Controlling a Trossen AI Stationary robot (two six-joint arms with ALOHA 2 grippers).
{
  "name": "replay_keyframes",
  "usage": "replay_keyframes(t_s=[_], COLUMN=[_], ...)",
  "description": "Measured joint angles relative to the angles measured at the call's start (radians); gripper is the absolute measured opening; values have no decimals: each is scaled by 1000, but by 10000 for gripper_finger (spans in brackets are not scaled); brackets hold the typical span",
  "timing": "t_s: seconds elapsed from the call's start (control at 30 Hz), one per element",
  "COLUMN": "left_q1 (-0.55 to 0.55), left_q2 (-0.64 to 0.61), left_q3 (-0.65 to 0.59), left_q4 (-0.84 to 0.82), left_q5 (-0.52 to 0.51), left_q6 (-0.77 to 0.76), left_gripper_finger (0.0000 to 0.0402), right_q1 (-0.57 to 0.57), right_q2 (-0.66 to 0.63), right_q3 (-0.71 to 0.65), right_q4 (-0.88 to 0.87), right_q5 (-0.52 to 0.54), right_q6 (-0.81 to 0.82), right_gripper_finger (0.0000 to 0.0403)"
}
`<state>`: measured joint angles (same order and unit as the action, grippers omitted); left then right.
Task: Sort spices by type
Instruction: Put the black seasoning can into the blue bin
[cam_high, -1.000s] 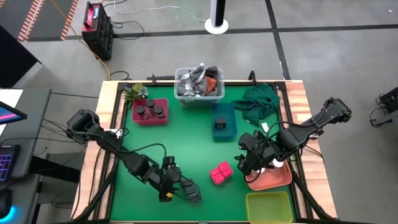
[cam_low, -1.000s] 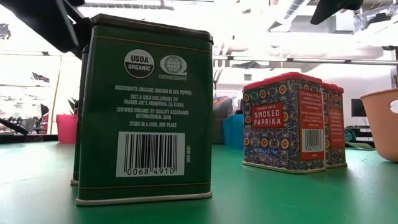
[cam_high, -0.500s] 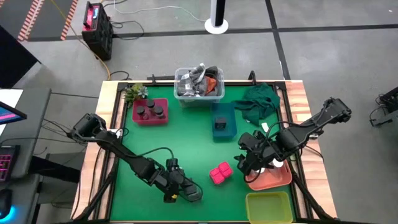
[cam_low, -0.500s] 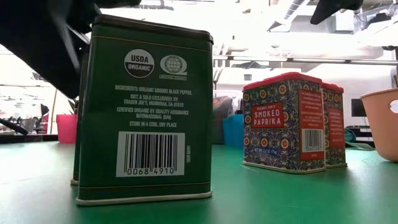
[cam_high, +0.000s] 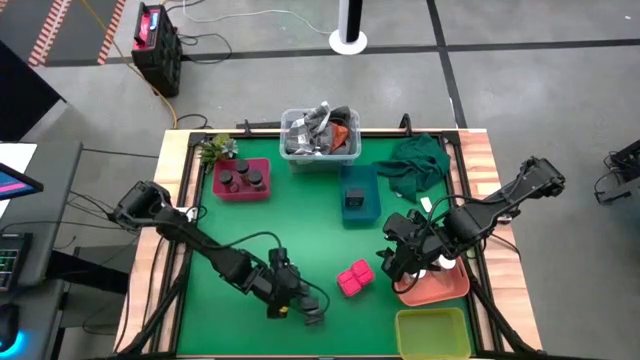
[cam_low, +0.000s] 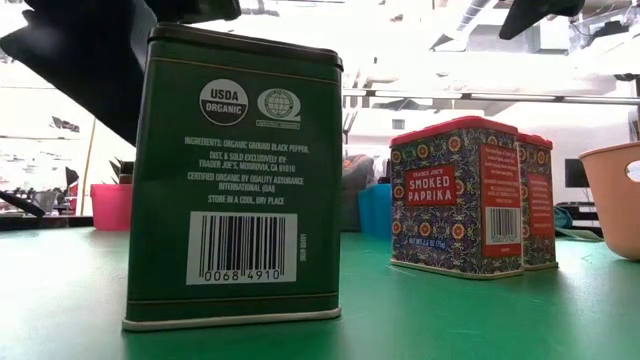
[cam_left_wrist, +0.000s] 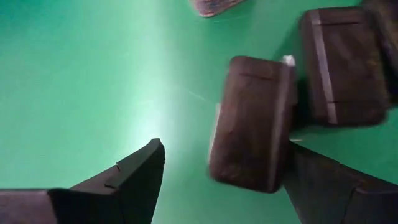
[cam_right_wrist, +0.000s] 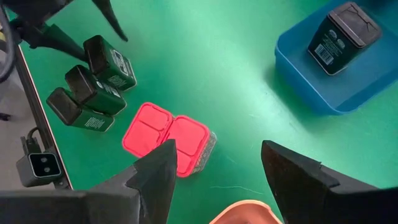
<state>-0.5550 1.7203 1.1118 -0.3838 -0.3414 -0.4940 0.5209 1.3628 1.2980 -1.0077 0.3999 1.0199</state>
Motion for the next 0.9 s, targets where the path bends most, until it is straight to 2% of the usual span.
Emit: replay_keyframes(t_s=[0.13, 0.3, 0.6, 0.9], left_q1=[21, 62, 144, 304], left_q2=[0, 0, -1, -88], left_q3=[0, 0, 1, 6], left_q4=[65, 85, 41, 36], left_q5=[78, 143, 206, 205], left_q6=[128, 208, 268, 327], left_gripper_finger=[267, 230, 123, 124], right_q1=[0, 0, 0, -8], right_q2=[0, 0, 0, -3], right_q3=[0, 0, 0, 0], right_q4=[12, 29, 28, -68], right_q5=[13, 25, 25, 51], right_q6=[0, 0, 3, 93], right_gripper_finger=[260, 260, 260, 260])
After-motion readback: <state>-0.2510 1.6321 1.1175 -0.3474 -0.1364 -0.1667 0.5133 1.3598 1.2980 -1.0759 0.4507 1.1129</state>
